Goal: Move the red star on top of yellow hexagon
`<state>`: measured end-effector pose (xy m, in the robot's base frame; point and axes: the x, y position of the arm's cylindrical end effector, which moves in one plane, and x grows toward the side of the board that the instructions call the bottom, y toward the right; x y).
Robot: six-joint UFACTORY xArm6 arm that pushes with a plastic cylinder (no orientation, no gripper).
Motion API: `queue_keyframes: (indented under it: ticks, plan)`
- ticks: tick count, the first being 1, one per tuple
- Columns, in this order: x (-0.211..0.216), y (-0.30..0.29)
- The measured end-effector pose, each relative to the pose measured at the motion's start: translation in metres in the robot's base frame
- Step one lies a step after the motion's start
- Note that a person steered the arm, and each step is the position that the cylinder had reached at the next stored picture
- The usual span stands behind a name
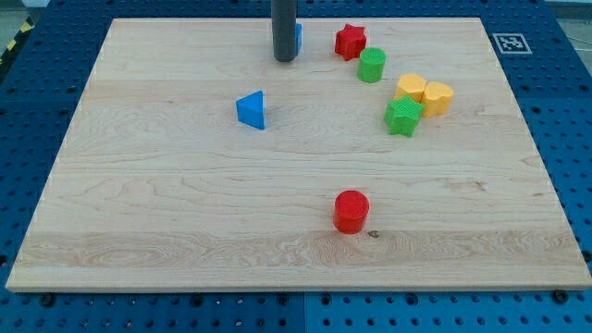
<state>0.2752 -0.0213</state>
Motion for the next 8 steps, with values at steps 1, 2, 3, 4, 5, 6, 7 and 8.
queue_keyframes:
  ticks: [1,2,3,4,5,6,7,8]
  plan:
    - [0.0,0.0]
    - [-0.016,0.0]
    - [-0.015,0.003]
    - [-0.014,0.05]
    - [-0.022,0.054]
    - [-0.024,0.088]
    - [-0.024,0.115]
    - [-0.021,0.123]
